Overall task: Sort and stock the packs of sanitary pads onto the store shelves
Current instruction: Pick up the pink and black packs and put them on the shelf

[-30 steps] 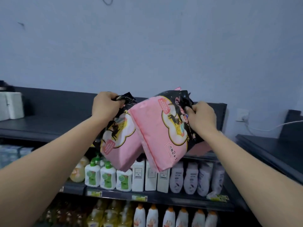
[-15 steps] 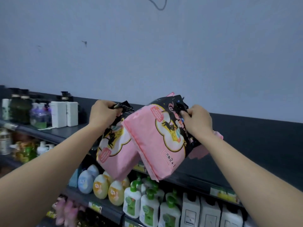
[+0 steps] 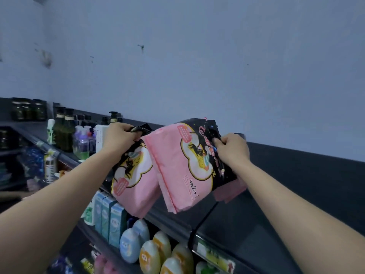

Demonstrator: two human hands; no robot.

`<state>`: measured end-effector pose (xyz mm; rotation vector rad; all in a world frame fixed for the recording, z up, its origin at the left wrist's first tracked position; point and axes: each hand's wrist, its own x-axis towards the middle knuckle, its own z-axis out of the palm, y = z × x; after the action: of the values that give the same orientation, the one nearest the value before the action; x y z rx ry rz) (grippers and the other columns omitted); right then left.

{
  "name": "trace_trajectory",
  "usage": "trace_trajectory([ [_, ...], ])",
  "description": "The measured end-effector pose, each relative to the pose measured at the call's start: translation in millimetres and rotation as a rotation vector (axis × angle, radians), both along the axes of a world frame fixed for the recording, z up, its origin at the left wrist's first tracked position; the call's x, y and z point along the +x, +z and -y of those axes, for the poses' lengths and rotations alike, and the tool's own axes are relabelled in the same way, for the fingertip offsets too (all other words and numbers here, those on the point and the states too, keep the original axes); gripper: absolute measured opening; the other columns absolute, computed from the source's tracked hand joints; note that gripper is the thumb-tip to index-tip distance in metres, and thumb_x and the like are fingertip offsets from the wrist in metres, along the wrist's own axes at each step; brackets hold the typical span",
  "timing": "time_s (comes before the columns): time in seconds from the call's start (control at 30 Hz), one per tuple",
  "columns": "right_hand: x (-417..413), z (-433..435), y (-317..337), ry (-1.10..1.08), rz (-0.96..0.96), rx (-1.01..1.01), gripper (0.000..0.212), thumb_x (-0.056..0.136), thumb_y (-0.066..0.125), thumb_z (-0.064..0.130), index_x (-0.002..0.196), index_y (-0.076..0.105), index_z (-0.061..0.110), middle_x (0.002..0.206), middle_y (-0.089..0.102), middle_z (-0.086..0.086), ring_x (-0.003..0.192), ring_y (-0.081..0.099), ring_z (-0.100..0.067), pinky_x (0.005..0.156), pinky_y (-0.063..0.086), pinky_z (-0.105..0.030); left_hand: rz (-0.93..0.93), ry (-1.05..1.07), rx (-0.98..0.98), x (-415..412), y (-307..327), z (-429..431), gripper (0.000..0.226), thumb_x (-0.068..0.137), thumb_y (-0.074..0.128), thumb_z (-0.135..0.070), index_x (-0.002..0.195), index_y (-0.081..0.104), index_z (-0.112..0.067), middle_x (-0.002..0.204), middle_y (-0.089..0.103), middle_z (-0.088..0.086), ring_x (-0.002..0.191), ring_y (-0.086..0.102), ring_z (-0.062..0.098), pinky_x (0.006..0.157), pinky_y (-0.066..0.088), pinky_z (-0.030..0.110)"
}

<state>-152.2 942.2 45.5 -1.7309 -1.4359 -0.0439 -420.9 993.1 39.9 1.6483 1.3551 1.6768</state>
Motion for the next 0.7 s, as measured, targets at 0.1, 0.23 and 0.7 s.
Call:
trace_trajectory([
  [0.1,-17.0,-47.3,-7.2,0.022,-0.071,-0.04,0.046,0.098,0.052,0.036,0.056,0.054,0.015,0.058,0.055,0.0,0.058,0.052,-0.019,0.049,0.03,-0.025,0.018,0.021,-0.02,-18.5,-5.9,-45.9,0.018,0.084,0.065,-0.003,0.086,0.066,0.014,0.072,0.061,0.023,0.061,0.053,0.024,0.049,0.039,0.028],
  [0.23,-35.0,-121.3,-20.9,0.048,-0.299,-0.075,0.039,0.093,0.058,0.036,0.076,0.071,0.003,0.08,0.072,-0.011,0.079,0.068,-0.031,0.065,0.047,-0.029,0.062,-0.008,-0.092,-44.2,-10.6,-115.1,0.019,0.084,0.066,-0.001,0.083,0.063,0.018,0.066,0.053,0.015,0.052,0.045,0.02,0.049,0.034,0.028],
  [0.7,-70.5,-297.7,-50.3,-0.279,-0.257,-0.321,0.017,0.083,0.063,0.023,0.074,0.065,0.01,0.08,0.064,-0.007,0.078,0.061,-0.028,0.065,0.043,-0.026,0.242,-0.048,-0.431,-75.1,-34.9,-348.9,0.019,0.092,0.063,-0.011,0.076,0.055,-0.004,0.071,0.056,0.013,0.057,0.047,0.022,0.042,0.04,0.02],
])
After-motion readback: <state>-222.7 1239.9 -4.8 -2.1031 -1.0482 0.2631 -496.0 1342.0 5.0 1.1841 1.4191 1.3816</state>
